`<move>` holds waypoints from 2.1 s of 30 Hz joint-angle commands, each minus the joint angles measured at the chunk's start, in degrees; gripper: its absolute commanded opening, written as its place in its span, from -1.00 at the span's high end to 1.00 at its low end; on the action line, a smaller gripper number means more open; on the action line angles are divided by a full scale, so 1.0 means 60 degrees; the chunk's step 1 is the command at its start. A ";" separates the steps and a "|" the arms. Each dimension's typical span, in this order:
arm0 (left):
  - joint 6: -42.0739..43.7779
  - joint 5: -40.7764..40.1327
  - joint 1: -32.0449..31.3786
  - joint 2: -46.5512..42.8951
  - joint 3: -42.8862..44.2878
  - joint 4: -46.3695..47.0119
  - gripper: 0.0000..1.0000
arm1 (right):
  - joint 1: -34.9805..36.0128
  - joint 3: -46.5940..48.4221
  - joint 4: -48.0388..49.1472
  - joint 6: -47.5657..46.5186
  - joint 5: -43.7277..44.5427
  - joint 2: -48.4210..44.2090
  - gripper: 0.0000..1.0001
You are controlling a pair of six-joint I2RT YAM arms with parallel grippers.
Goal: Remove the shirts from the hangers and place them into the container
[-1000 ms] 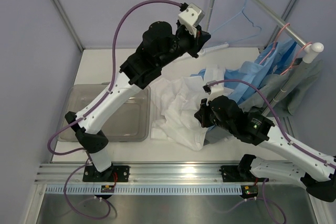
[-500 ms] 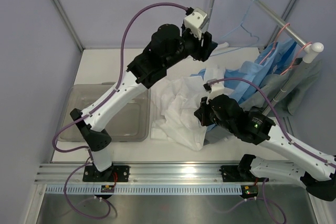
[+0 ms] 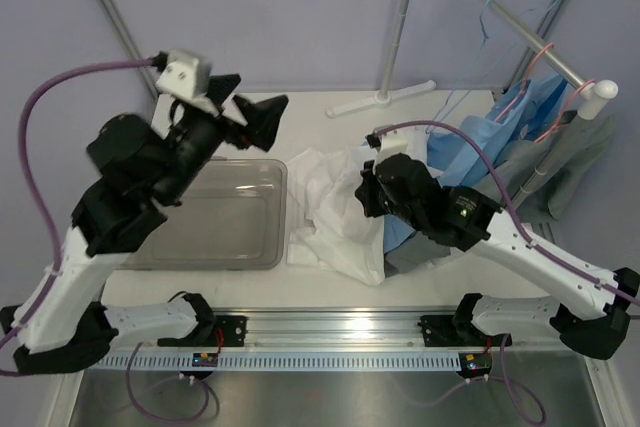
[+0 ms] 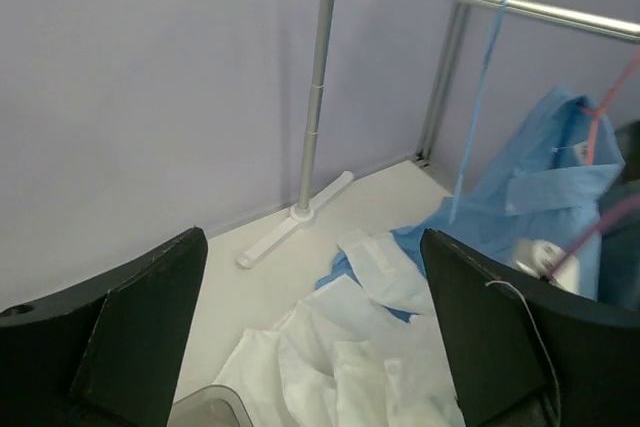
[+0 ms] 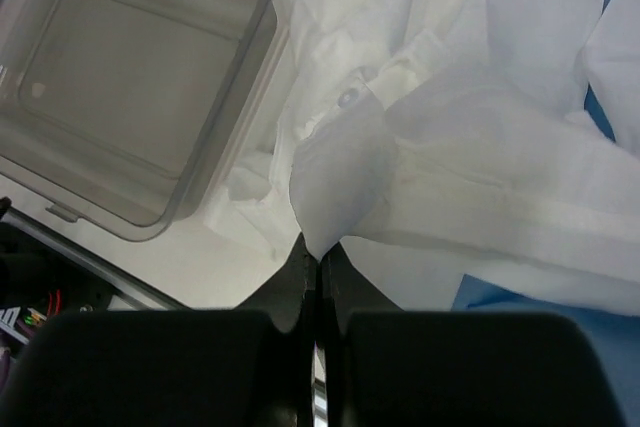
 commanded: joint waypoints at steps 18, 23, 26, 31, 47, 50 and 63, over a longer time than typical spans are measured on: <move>-0.0771 0.4935 -0.0010 -0.5351 -0.8724 0.3870 -0.70 | 0.0070 0.7193 -0.1922 -0.1180 0.0382 0.3928 1.00; -0.0785 0.5141 -0.0025 -0.4706 -0.8680 0.4381 -0.71 | 0.0070 0.7075 -0.1908 -0.1166 0.0060 0.3811 1.00; -0.0887 0.5331 -0.0025 -0.4136 -0.8665 0.4689 -0.71 | 0.0070 0.7133 -0.1937 -0.1151 -0.0072 0.3723 1.00; -0.1019 0.5405 -0.0040 -0.3256 -0.8622 0.5217 -0.71 | 0.0070 0.7221 -0.2011 -0.1166 -0.0189 0.3591 1.00; -0.1240 0.0986 -0.0113 -0.1467 -0.6134 0.2863 1.00 | 0.0100 0.7763 -0.2435 -0.1327 0.0015 0.3049 0.24; -0.0729 -0.0729 -0.0098 -0.1861 -0.4919 0.1705 1.00 | 0.0099 0.7895 -0.2567 -0.1269 0.0629 0.2918 -0.66; 0.5622 -0.1817 -0.0098 -0.2406 -0.1181 0.3937 1.00 | 0.0114 0.6668 -0.2202 -0.1152 0.0763 0.0940 -0.99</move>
